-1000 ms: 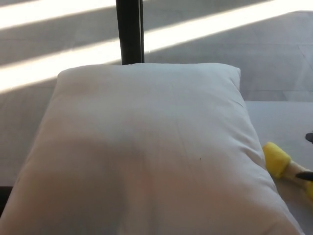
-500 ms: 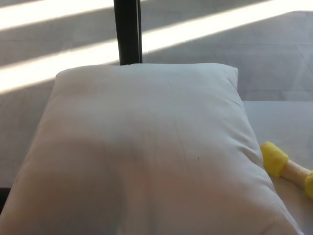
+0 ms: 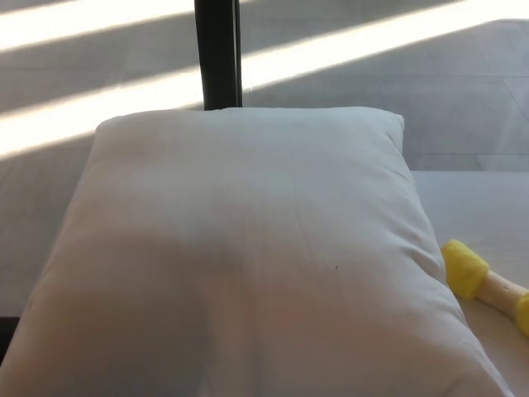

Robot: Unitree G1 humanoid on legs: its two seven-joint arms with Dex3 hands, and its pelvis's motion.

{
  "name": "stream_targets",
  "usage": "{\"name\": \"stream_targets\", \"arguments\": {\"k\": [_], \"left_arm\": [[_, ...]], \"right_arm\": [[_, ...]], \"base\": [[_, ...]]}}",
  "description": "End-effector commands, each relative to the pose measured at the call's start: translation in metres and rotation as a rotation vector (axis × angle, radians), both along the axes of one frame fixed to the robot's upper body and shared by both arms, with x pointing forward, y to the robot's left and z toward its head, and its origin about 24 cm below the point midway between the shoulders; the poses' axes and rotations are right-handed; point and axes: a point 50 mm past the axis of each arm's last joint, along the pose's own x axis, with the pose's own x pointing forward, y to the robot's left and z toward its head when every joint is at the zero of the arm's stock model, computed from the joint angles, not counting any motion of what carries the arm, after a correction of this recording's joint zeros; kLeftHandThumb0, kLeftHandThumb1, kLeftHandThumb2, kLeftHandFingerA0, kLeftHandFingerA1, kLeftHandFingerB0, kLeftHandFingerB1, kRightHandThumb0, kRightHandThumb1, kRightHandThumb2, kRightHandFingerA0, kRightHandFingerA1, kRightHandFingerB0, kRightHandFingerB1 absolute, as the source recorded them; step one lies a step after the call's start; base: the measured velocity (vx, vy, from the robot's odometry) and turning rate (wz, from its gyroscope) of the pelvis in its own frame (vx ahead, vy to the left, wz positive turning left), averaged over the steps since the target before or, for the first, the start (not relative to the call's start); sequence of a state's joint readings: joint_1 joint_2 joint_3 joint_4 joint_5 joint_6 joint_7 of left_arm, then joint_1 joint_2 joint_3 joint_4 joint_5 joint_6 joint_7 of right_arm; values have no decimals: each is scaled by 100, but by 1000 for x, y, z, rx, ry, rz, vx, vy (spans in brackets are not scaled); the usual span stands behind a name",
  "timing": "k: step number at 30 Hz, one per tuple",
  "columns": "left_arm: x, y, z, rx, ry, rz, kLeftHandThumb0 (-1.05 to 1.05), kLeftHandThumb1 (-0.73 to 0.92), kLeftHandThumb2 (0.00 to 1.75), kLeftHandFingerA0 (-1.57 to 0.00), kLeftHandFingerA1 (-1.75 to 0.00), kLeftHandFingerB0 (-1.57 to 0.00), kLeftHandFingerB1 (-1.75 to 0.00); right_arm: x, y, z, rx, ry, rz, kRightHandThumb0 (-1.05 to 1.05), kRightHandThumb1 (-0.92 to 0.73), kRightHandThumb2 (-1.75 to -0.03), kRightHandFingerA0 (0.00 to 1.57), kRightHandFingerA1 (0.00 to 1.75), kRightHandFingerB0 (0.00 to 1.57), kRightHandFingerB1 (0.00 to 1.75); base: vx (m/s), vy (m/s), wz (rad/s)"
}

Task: A hammer is kept on the right hand side and a pillow is kept on the left hand side on the desk infront of the robot and the robot uses its right hand to pick up the hammer and makes a downward swinging motion to hit the pillow

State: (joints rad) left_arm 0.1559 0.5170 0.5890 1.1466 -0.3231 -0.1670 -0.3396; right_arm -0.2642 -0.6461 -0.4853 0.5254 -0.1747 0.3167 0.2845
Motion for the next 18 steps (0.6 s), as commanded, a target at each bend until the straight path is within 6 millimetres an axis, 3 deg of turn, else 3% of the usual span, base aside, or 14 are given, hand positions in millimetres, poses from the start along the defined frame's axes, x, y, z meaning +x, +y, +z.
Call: {"name": "stream_targets", "arguments": {"k": [1, 2, 3, 4, 5, 6, 9, 10, 13, 14, 15, 16, 17, 18], "left_arm": [[-3, 7, 3, -25, -20, 85, -74, 90, 67, -70, -55, -70, -47], [-3, 7, 3, -19, -17, 82, -74, 90, 67, -69, -54, -71, -47], [-6, 7, 2, -39, -29, 105, -76, 88, 66, -68, -56, -70, -49], [-8, 7, 2, -52, -30, 128, -77, 87, 66, -68, -55, -72, -49], [-9, 7, 1, -57, -27, 147, -75, 86, 66, -70, -55, -72, -49], [-11, 7, 0, -60, -28, 156, -75, 87, 66, -70, -56, -73, -49], [-16, 8, 0, -51, -12, 173, -75, 89, 67, -70, -56, -68, -47], [-18, 8, -1, -52, -7, 181, -74, 88, 66, -67, -55, -68, -47], [-23, 9, -1, -58, 12, 202, -73, 88, 66, -67, -56, -66, -46], [-25, 9, -2, -60, 20, 209, -73, 87, 66, -66, -55, -64, -45], [-27, 8, -4, -62, 35, 212, -72, 86, 66, -67, -54, -61, -44], [-30, 7, -5, -55, 58, 208, -73, 86, 66, -68, -57, -60, -45], [-31, 7, -5, -63, 57, 223, -73, 85, 66, -68, -56, -60, -45], [-32, 7, -6, -68, 54, 232, -72, 85, 66, -69, -57, -61, -46]], "right_arm": [[-144, -28, -110, 405, -585, -1086, -42, -71, -62, 12, 59, 23, 37], [-148, -24, -120, 470, -588, -1136, -44, -71, -62, 5, 50, 20, 36], [-155, -20, -129, 491, -542, -1145, -31, -65, -112, 3, 54, 0, 50], [-159, -17, -137, 559, -548, -1159, -50, -74, -63, 0, 39, 9, 32], [-162, -15, -142, 572, -519, -1147, -52, -74, -63, 4, 42, 9, 30], [-165, -13, -147, 578, -482, -1118, -60, -58, -96, 0, 31, 0, 27], [-165, 2, -166, 656, -332, -1005, -77, -63, -100, 0, 54, 0, 18], [-165, 6, -171, 658, -251, -982, -83, -69, -104, 1, 33, 0, 16], [-165, 13, -180, 708, -201, -963, -85, -71, -97, 2, 33, 0, 9], [-167, 15, -182, 702, -184, -970, -77, -92, -67, 1, 51, 0, 18], [-169, 17, -184, 688, -164, -962, -87, -78, -111, 0, 37, 0, 23], [-167, 22, -187, 689, -138, -960, -93, -82, -117, 0, 32, 0, 22], [-167, 23, -188, 645, -98, -947, -87, -75, -101, 0, 39, 0, 23], [-167, 25, -189, 632, -87, -933, -90, -78, -116, 2, 56, 0, 26]], "base": [[0, 0, 0], [0, 0, 0], [0, 0, 0], [0, 0, 0], [0, 0, 0], [0, 0, 0], [0, 0, 0], [0, 0, 0], [0, 0, 0], [0, 0, 0], [0, 0, 0], [0, 0, 0], [0, 0, 0], [0, 0, 0]]}}
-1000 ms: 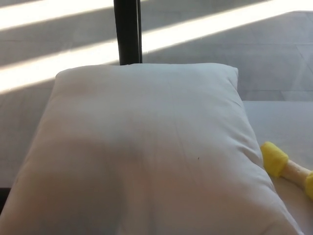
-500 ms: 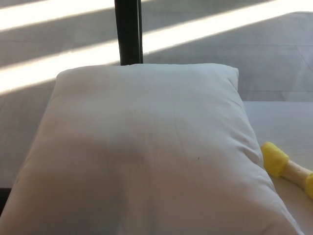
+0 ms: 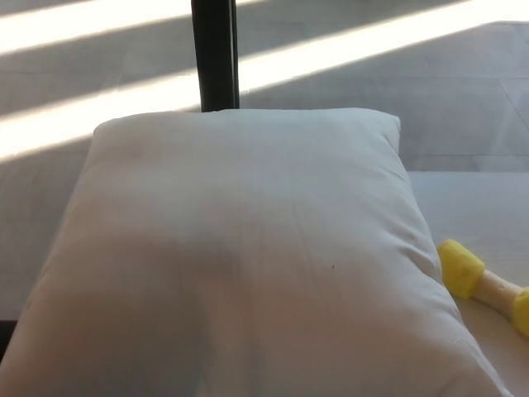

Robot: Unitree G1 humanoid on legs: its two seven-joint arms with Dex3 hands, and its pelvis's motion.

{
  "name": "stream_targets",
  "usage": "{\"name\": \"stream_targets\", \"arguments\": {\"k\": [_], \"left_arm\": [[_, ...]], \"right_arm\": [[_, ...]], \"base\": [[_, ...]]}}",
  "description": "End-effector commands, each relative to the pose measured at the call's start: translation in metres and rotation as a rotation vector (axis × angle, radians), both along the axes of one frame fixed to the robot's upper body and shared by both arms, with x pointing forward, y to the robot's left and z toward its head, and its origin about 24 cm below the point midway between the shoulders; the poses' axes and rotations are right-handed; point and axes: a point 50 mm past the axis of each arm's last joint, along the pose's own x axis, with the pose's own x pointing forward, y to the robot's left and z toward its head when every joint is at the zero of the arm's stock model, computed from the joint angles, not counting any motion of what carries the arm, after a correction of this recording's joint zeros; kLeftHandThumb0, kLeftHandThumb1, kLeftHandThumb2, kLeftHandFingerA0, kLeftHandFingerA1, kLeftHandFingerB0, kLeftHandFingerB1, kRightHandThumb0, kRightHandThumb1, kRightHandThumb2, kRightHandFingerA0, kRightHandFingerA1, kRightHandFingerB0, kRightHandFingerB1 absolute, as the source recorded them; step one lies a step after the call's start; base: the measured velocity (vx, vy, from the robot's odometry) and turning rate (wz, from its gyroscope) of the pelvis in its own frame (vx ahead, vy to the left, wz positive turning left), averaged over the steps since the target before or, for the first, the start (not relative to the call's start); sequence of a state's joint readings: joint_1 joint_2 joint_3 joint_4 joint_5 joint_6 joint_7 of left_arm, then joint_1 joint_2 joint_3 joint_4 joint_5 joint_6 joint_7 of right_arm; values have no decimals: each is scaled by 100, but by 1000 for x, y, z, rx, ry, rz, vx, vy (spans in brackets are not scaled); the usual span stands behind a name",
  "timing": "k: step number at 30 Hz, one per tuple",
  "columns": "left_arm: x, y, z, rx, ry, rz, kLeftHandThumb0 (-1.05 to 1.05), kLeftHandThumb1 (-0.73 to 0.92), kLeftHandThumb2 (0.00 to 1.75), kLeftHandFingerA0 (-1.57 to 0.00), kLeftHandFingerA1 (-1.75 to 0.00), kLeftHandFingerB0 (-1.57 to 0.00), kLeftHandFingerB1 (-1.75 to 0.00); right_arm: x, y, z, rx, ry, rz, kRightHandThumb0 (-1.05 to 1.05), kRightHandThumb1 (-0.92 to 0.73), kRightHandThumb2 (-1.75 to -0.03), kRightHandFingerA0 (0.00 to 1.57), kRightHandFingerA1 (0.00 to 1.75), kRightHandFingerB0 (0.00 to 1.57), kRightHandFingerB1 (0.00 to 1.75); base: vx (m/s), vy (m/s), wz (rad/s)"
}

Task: A hammer is kept on the right hand side and a pillow is kept on the left hand side on the desk infront of the robot and the robot uses its right hand to pick up the hammer and makes a downward swinging motion to hit the pillow

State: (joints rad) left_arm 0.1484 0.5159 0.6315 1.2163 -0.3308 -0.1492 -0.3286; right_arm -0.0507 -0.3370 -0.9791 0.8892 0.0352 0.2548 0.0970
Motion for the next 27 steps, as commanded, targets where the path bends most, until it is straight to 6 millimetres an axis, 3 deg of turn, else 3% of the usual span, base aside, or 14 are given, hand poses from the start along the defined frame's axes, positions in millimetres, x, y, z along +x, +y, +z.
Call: {"name": "stream_targets", "arguments": {"k": [1, 2, 8, 10, 11, 12, 16, 17, 18, 22, 23, 24, 26, 27], "left_arm": [[-18, 7, 1, -26, 37, 139, -73, 85, 65, -67, -58, -60, -46], [-18, 7, 1, -27, 36, 137, -71, 86, 65, -65, -58, -58, -46], [-15, 6, 0, -46, 38, 144, -71, 84, 65, -66, -55, -58, -45], [-14, 5, -2, -50, 46, 151, -73, 83, 65, -65, -54, -56, -44], [-12, 4, -3, -52, 44, 145, -74, 83, 65, -63, -53, -53, -43], [-12, 3, -4, -56, 43, 148, -73, 84, 65, -58, -53, -48, -41], [-8, 3, -4, -66, 40, 153, -72, 84, 65, -55, -54, -46, -41], [-7, 3, -4, -70, 36, 153, -72, 68, 105, -51, -65, -38, -54], [-8, 2, -5, -85, 31, 152, -73, 83, 65, -53, -55, -45, -41], [-11, 0, -7, -96, 34, 173, -72, 83, 65, -56, -56, -48, -43], [-12, 0, -7, -96, 34, 162, -72, 84, 65, -54, -55, -46, -43], [-13, 0, -7, -100, 28, 166, -73, 84, 65, -54, -55, -49, -44], [-13, 0, -7, -102, 26, 164, -72, 85, 65, -56, -56, -47, -43], [-10, 1, -6, -105, 17, 151, -71, 67, 106, -50, -65, -38, -55]], "right_arm": [[-29, 19, -27, 30, 2, -238, -83, -92, -71, 5, 62, 0, 19], [-29, 20, -27, 24, -1, -222, -86, -77, -116, 0, 43, 0, 24], [-19, 27, -29, 66, -83, -253, -84, -70, -103, 1, 28, 0, 14], [-12, 29, -29, 80, -143, -304, -70, -58, -94, 2, 43, 0, 19], [-9, 30, -28, 86, -151, -304, -69, -73, -69, 4, 56, 3, 10], [-6, 32, -27, 98, -171, -320, -69, -59, -91, 6, 54, 4, 27], [-7, 38, -28, 130, -233, -301, -73, -53, -91, 6, 53, 1, 20], [-7, 38, -28, 132, -231, -300, -76, -56, -94, 6, 52, 3, 18], [-7, 39, -29, 142, -216, -277, -75, -59, -92, 7, 51, 6, 22], [-7, 41, -28, 139, -213, -254, -72, -77, -64, 17, 47, 6, 22], [-6, 41, -28, 134, -201, -242, -74, -60, -95, 15, 54, 5, 26], [-6, 41, -28, 140, -199, -223, -70, -77, -65, 19, 45, 4, 21], [-5, 42, -28, 138, -200, -207, -70, -78, -63, 22, 44, 6, 26], [-2, 43, -30, 140, -194, -179, -68, -78, -65, 23, 46, 10, 22]], "base": [[0, 0, 0], [0, 0, 0], [0, 0, 0], [0, 0, 0], [0, 0, 0], [0, 0, 0], [0, 0, 0], [0, 0, 0], [0, 0, 0], [0, 0, 0], [0, 0, 0], [0, 0, 0], [0, 0, 0], [0, 0, 0]]}}
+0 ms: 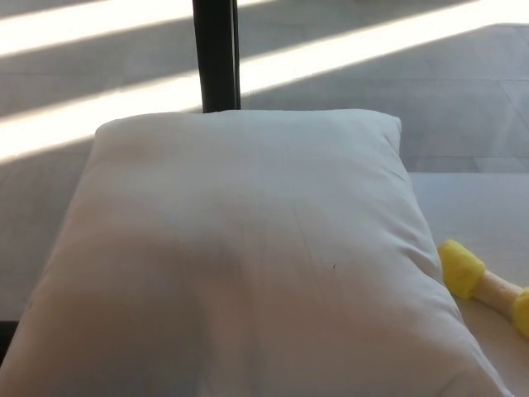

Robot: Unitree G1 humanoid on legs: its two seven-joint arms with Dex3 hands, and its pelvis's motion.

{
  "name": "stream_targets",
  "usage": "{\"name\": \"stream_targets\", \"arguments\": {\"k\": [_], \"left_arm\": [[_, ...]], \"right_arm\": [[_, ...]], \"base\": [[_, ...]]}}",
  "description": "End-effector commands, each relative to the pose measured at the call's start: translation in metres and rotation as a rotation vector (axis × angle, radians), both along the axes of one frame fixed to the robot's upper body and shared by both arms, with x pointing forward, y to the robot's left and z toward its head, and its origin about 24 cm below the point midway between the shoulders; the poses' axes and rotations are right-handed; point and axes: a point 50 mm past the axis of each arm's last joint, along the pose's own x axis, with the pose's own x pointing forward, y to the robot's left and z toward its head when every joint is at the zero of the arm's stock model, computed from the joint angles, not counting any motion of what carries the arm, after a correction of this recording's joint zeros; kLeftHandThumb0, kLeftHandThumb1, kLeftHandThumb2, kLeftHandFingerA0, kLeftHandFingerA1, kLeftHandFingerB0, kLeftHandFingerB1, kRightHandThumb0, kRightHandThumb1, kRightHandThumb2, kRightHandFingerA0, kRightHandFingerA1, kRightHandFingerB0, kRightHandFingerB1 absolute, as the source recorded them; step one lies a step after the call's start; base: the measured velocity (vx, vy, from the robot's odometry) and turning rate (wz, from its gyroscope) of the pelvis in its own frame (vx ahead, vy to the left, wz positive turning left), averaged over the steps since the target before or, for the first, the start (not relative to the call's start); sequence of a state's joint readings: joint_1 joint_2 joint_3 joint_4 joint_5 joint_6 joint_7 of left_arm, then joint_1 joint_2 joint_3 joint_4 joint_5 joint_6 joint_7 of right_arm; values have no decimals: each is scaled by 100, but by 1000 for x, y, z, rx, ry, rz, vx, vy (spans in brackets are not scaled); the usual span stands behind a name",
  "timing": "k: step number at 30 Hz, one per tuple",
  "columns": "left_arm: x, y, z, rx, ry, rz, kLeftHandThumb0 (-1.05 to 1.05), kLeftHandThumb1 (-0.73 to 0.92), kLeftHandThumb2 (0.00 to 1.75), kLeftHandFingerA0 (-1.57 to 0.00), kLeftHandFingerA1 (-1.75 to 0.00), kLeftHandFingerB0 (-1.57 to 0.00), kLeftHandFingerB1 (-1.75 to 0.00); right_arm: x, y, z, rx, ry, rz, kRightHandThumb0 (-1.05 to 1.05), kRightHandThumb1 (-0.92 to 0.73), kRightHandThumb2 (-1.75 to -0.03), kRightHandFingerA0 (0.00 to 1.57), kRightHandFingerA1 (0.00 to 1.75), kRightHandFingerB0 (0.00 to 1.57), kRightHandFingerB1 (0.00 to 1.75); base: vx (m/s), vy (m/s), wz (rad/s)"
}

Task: A hammer is kept on the right hand side and a pillow is kept on the left hand side on the desk infront of the robot and the robot uses its right hand to pick up the hammer and makes a downward swinging motion to hit the pillow

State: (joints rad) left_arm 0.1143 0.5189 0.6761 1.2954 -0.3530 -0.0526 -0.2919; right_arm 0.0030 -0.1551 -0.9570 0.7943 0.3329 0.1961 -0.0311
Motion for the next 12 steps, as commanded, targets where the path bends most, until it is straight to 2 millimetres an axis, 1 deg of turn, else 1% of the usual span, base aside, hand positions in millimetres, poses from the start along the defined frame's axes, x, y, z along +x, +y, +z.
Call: {"name": "stream_targets", "arguments": {"k": [1, 2, 3, 4, 5, 6, 7, 8, 9, 10, 11, 12], "left_arm": [[1, 5, 5, -7, -18, 6, -71, 67, 106, -50, -65, -38, -55], [1, 5, 5, -5, -18, 17, -72, 85, 65, -57, -58, -45, -43], [1, 5, 6, 1, -14, 13, -73, 85, 65, -56, -58, -46, -43], [0, 6, 6, 2, -18, 9, -72, 86, 65, -55, -59, -45, -44], [-1, 6, 7, 0, -24, 16, -72, 85, 65, -55, -60, -45, -44], [18, 7, 9, 2, -51, -5, -72, 85, 66, -54, -60, -44, -44], [29, 7, 11, 8, -63, -19, -72, 85, 65, -55, -60, -45, -45], [32, 7, 11, 16, -64, -25, -72, 85, 65, -55, -60, -45, -45], [32, 7, 11, 15, -66, -27, -71, 86, 66, -53, -59, -43, -45], [34, 6, 11, 14, -65, -28, -70, 88, 65, -53, -55, -43, -44], [35, 6, 10, 12, -65, -26, -70, 87, 65, -56, -56, -46, -43], [36, 6, 10, 7, -71, -23, -70, 86, 65, -54, -55, -47, -43]], "right_arm": [[3, 0, 0, 10, -25, 32, -68, -78, -65, 23, 46, 10, 22], [5, 1, 0, 9, -14, 39, -72, -62, -96, 22, 55, 5, 33], [6, 2, 1, 3, -19, 63, -71, -63, -96, 21, 54, 4, 37], [7, 3, 1, 5, -18, 65, -71, -62, -94, 22, 55, 8, 41], [8, 3, 0, 0, -16, 90, -72, -63, -96, 20, 55, 5, 35], [13, 3, 1, -1, -37, 76, -71, -62, -94, 20, 53, 6, 33], [16, 3, 2, -3, -45, 62, -67, -76, -65, 25, 44, 10, 21], [18, 3, 2, -6, -41, 56, -67, -76, -65, 25, 44, 10, 21], [21, 3, 2, -1, -62, 34, -70, -59, -93, 21, 54, 5, 33], [22, 3, 3, 0, -60, 30, -70, -59, -92, 22, 54, 5, 38], [24, 3, 5, -2, -67, 37, -67, -59, -92, 22, 54, 5, 39], [26, 3, 7, -13, -56, 51, -64, -75, -62, 30, 45, 13, 26]], "base": [[0, 0, 0], [0, 0, 0], [0, 0, 0], [0, 0, 0], [0, 0, 0], [0, 0, 0], [0, 0, 0], [0, 0, 6], [0, 0, 0], [0, 0, 0], [0, 0, 0], [0, 0, 0]]}}
